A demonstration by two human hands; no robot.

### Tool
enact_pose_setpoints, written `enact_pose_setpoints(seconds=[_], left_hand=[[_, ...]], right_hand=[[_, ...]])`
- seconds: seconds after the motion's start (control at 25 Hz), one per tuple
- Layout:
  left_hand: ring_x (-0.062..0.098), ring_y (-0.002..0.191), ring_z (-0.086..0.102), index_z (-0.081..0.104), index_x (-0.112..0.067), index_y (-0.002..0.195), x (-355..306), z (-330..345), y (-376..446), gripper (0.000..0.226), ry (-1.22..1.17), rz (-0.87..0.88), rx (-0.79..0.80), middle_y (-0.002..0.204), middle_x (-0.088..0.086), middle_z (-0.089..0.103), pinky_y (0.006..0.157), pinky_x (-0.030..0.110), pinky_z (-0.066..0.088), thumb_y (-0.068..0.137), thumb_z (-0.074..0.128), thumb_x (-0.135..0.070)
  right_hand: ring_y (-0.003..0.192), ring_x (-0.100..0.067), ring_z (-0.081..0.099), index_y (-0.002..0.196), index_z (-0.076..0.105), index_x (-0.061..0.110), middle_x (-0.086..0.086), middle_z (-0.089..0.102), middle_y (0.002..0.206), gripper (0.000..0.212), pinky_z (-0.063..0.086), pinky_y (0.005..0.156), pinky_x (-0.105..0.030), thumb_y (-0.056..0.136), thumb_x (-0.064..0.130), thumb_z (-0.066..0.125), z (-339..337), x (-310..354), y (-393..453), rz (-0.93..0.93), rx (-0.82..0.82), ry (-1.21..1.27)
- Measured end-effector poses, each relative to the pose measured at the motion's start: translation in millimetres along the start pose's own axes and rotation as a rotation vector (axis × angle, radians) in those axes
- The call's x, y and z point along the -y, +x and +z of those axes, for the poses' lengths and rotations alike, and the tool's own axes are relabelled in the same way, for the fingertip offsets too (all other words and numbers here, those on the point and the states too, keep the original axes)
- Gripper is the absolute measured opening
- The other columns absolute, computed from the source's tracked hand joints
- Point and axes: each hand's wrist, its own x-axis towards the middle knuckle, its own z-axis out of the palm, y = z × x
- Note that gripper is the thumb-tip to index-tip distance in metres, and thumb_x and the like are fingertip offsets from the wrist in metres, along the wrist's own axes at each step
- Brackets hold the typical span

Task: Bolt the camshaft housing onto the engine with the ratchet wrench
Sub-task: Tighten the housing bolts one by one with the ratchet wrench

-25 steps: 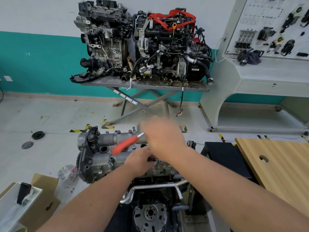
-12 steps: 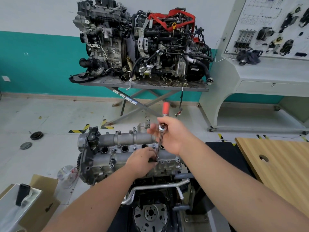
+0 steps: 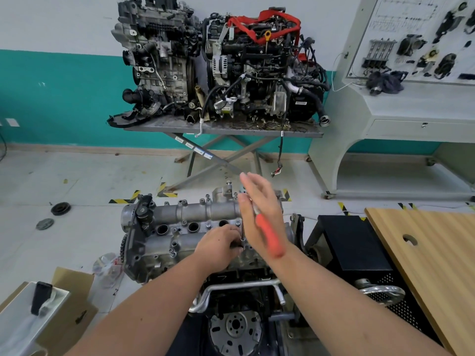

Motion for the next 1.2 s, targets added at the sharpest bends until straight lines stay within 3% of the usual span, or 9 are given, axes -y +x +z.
enact_pose_setpoints(seconds=[0.16,0.28,0.4,0.6,0.72,0.8,0.96,1.08,1.2], left_hand=[[0.020,0.094,0.060,0.063,-0.016,0.102,-5,-2,-1,0.017,-0.013,0.016,-0.045,0.086,-0.019,0.050,0.076,0.034,0.045,0.088,0.063,-0.026],[0.014,0.097,0.055,0.069,-0.018,0.101,-4,-2,0,0.017,-0.021,-0.002,-0.016,0.092,-0.020,0.047,0.085,0.029,0.043,0.085,0.068,-0.026],[0.016,0.100,0.056,0.068,-0.019,0.101,-2,-1,1,0.021,-0.005,-0.042,0.007,0.095,-0.020,0.048,0.081,0.030,0.043,0.082,0.070,-0.028],[0.015,0.105,0.056,0.070,-0.019,0.095,0,-1,1,0.016,-0.007,-0.030,0.016,0.105,-0.022,0.053,0.091,0.032,0.045,0.082,0.072,-0.028],[0.013,0.108,0.054,0.069,-0.021,0.096,-1,-1,0,0.016,0.007,-0.031,0.015,0.110,-0.021,0.054,0.093,0.032,0.043,0.082,0.071,-0.029],[0.013,0.109,0.053,0.068,-0.023,0.098,1,-1,1,0.017,0.007,-0.055,0.030,0.121,-0.017,0.056,0.096,0.034,0.042,0.083,0.070,-0.031],[0.015,0.112,0.053,0.068,-0.021,0.103,1,-1,2,0.021,0.028,-0.038,0.042,0.124,-0.013,0.056,0.096,0.034,0.042,0.085,0.070,-0.033],[0.015,0.112,0.052,0.068,-0.020,0.107,0,-2,1,0.024,0.034,-0.026,0.035,0.120,-0.012,0.056,0.096,0.035,0.043,0.086,0.069,-0.032],[0.016,0.110,0.055,0.069,-0.018,0.112,-4,-5,-1,0.027,0.029,0.009,0.015,0.120,-0.010,0.061,0.094,0.037,0.045,0.087,0.069,-0.028]], right_hand=[[0.109,-0.032,0.063,0.114,0.072,0.010,-0.008,0.068,0.121,0.036,0.050,0.087,-0.041,0.080,-0.002,0.068,-14,-8,15,-0.583,0.107,-0.756],[0.089,-0.030,0.058,0.123,0.058,0.014,-0.005,0.060,0.100,0.033,0.041,0.072,-0.038,0.091,0.022,0.050,-18,11,28,-0.534,0.333,-1.101],[0.089,-0.025,0.055,0.144,0.037,0.022,-0.005,0.054,0.105,0.064,0.035,0.066,-0.036,0.097,0.057,0.011,-21,26,37,-0.422,0.508,-1.199],[0.072,-0.026,0.064,0.086,0.058,0.018,-0.001,0.066,0.075,0.034,0.036,0.054,-0.031,0.104,0.034,0.035,-17,33,52,0.065,0.460,-0.823],[0.065,-0.020,0.070,0.093,0.062,0.006,-0.004,0.071,0.067,0.018,0.055,0.071,-0.034,0.099,0.017,0.048,-10,35,49,0.725,0.285,0.082],[0.064,-0.016,0.069,0.090,0.057,0.008,-0.002,0.068,0.066,0.012,0.053,0.067,-0.027,0.100,0.010,0.050,-8,35,43,0.884,0.063,0.591],[0.079,-0.013,0.067,0.093,0.061,0.022,0.001,0.071,0.087,0.011,0.054,0.062,-0.026,0.102,0.022,0.055,-5,24,26,0.723,-0.240,0.891],[0.117,-0.001,0.060,0.122,0.060,0.050,0.013,0.066,0.124,0.026,0.050,0.099,-0.029,0.099,0.039,0.058,6,11,4,0.486,-0.145,0.443],[0.126,0.005,0.050,0.118,0.060,0.057,0.013,0.055,0.140,0.027,0.042,0.109,-0.024,0.098,0.040,0.057,11,8,-3,0.155,-0.152,0.154]])
